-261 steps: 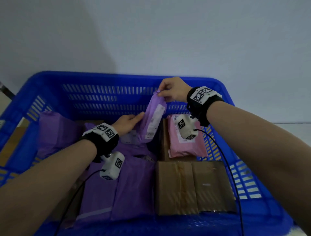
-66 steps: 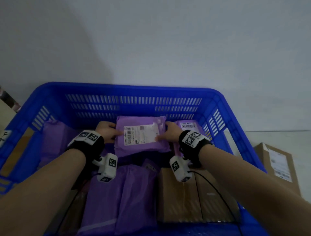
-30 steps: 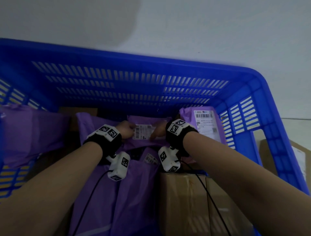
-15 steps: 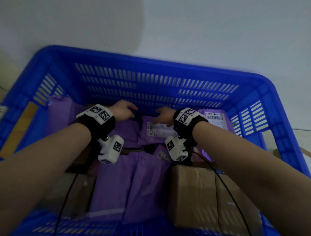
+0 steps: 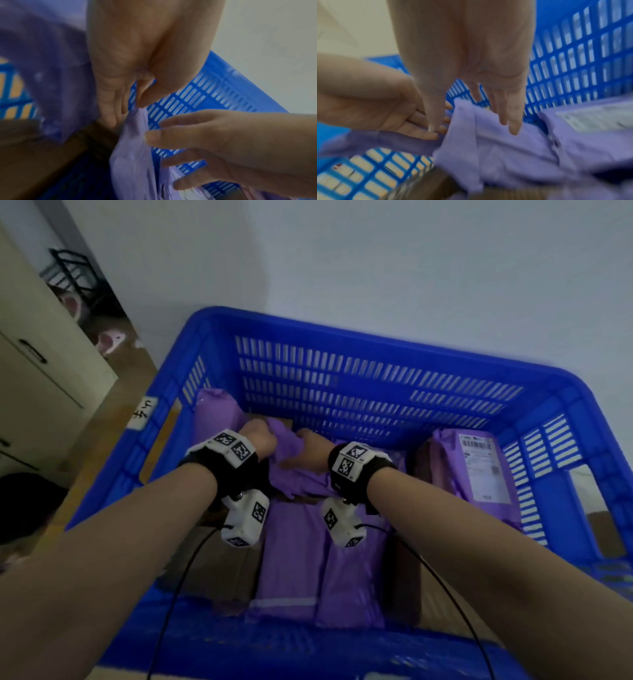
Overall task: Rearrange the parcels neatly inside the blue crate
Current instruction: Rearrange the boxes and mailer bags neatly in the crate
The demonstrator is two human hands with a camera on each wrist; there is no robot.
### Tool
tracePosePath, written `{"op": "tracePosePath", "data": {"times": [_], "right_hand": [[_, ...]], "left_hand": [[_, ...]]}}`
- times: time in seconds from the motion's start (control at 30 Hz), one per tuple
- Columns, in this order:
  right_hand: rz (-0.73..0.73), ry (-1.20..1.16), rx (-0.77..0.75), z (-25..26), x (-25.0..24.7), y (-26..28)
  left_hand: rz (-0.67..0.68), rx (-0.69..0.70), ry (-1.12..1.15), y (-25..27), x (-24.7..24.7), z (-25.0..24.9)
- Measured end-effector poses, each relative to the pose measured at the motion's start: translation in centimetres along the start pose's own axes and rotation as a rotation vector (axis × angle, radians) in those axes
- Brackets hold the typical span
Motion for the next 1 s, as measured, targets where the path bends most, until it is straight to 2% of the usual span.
{"op": "tracePosePath", "data": {"times": [0.13,0.23,0.3,0.5,0.63,0.87,1.0], "right_hand": [[-0.036,-0.010,0.059,0.7,1.7,0.5],[-0.061,-0.040,0.088,0.6,3.0,-1.0],[-0.086,-0.026,0.115,-0.6,3.6,-2.8],[-0.210,-0.022,0.207,-1.7,0.4,-0.3],[-0.301,-0.065,0.230,-3.1,-2.6,0.7],[-0.382,-0.142,0.143,-4.8,-8.9,4.5],[-0.508,-0.362,0.059,-5.9,-12.4,6.8]], "left_hand": [[0.148,-0.123,0.118,0.5,1.5,2.4],[0.226,-0.219,0.359,1.0,2.5,3.2],[0.253,-0.229,0.433,0.6,2.8,3.1],[0.351,-0.170,0.476,0.4,4.0,1.8],[0.308,-0.119,0.473,0.4,3.7,0.5],[0.221,-0.071,0.466,1.5,1.3,-1.5],[0.167,-0.034,0.454,2.1,0.1,-2.7]]}}
Point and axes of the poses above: each hand's wrist, its own y-axis away from the middle knuckle, its own x-axis out of the palm, z = x × y, the point moved 10 cm from there along -y, towards the middle knuckle, and after that the axes turned 2 degrees about y, right-handed, at the moved point
